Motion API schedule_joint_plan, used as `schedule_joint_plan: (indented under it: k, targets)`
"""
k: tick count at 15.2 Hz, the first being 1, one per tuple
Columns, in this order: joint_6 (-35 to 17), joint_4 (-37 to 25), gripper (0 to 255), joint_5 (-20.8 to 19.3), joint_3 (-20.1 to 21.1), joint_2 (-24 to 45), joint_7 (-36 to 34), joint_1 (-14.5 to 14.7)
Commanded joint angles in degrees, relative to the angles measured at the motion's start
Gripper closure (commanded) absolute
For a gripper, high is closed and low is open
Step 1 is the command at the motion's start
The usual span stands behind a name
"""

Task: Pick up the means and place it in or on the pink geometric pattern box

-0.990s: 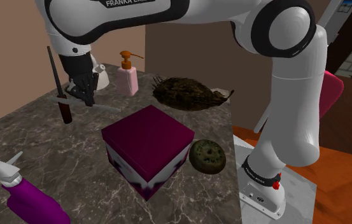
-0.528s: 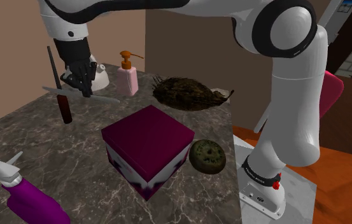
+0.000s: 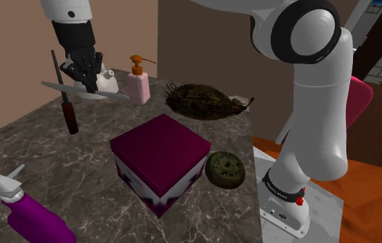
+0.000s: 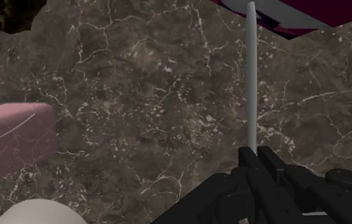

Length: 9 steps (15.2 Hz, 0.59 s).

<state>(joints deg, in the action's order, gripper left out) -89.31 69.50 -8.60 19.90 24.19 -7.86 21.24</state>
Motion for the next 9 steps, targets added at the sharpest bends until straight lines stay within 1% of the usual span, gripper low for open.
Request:
schedule_joint_plan:
  k: [1,6,9]
  targets:
    - [1.8,-2.2,255,-0.1,0.0,0.5,0.0,0.3]
    - [6.5,-8.6,255,-0.7,0.0,2.2,0.1,1.2]
    - [2.2,4.9,255,2.2,0.9,-7.3,-0.4,-0.9]
